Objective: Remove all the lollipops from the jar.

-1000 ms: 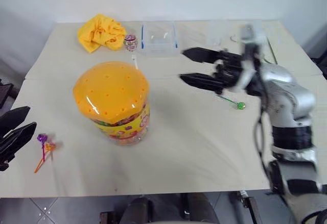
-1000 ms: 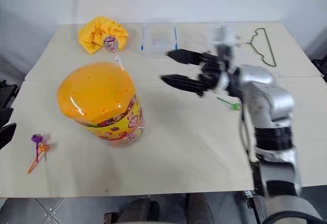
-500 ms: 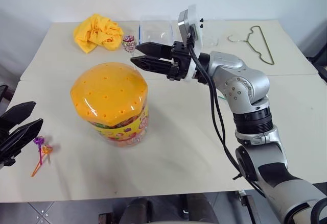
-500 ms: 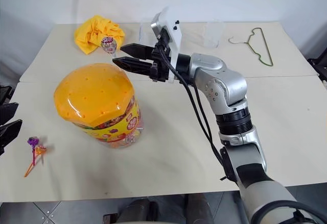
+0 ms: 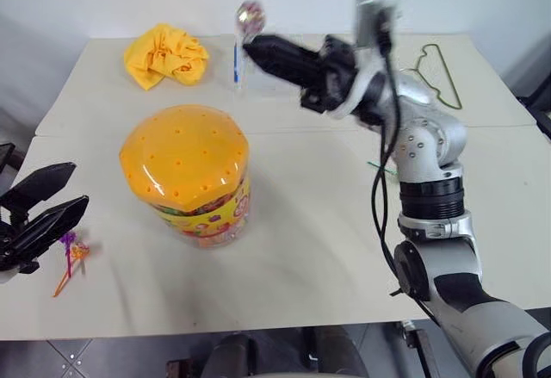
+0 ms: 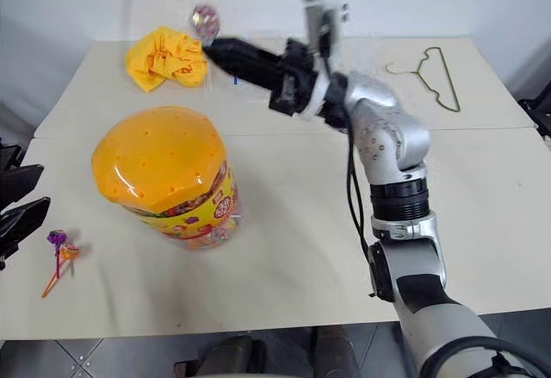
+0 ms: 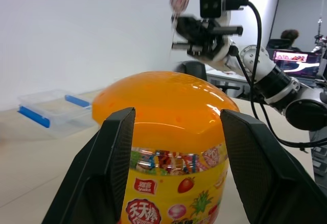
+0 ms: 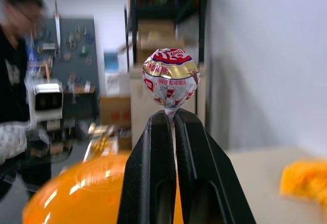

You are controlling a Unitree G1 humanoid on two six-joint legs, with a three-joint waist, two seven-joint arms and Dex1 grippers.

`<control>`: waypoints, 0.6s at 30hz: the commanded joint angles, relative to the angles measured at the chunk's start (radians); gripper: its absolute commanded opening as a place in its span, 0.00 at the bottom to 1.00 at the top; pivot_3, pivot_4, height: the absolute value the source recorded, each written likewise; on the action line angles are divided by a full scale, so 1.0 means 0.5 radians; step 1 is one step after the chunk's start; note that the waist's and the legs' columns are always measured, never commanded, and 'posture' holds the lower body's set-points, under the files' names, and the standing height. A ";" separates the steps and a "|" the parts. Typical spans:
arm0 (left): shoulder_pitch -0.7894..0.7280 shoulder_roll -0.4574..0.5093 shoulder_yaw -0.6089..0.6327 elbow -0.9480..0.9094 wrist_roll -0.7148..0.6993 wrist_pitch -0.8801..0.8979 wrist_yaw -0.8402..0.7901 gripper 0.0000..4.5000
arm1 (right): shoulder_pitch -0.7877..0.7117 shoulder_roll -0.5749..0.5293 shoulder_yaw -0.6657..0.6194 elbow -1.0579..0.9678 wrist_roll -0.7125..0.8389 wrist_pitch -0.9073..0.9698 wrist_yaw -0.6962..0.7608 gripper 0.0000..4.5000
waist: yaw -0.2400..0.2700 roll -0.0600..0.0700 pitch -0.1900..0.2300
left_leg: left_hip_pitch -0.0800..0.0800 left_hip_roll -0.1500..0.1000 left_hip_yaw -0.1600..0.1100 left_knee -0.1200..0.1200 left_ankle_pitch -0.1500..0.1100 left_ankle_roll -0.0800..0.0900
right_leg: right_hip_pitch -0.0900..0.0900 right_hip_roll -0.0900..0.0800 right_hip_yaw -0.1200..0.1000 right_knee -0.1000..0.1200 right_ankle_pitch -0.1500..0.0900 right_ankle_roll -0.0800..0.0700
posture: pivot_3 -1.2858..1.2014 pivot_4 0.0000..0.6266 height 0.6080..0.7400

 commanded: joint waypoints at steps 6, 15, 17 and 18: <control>0.221 0.254 -0.162 -0.119 0.238 -0.045 -0.360 0.63 | 0.337 -1.158 0.134 0.121 -0.589 -0.023 0.312 0.00 | 0.037 0.002 0.001 | -0.001 -0.001 0.005 -0.006 -0.002 0.003 | 0.002 -0.002 0.002 -0.015 0.000 0.000 | 0.52 0.24 1.00; 0.231 0.204 -0.218 -0.114 0.261 -0.080 -0.436 0.63 | 1.232 -1.611 0.135 0.055 -0.816 -0.168 0.474 0.00 | 0.036 0.006 0.003 | 0.002 0.010 0.023 -0.003 -0.001 0.001 | 0.001 -0.001 0.004 -0.016 0.001 0.003 | 0.52 0.24 1.00; 0.253 0.156 -0.237 -0.096 0.281 -0.095 -0.424 0.63 | 1.381 -1.572 0.085 0.149 -0.884 -0.334 0.376 0.00 | 0.038 0.007 0.004 | 0.005 0.011 0.025 -0.003 -0.001 0.001 | 0.003 -0.001 0.007 -0.015 0.001 0.003 | 0.52 0.24 1.00; 0.263 0.144 -0.241 -0.089 0.294 -0.101 -0.430 0.63 | 1.415 -1.540 0.041 0.178 -0.867 -0.325 0.323 0.00 | 0.038 0.007 0.004 | 0.005 0.010 0.026 -0.003 -0.001 0.001 | 0.003 -0.001 0.009 -0.014 0.001 0.003 | 0.52 0.24 1.00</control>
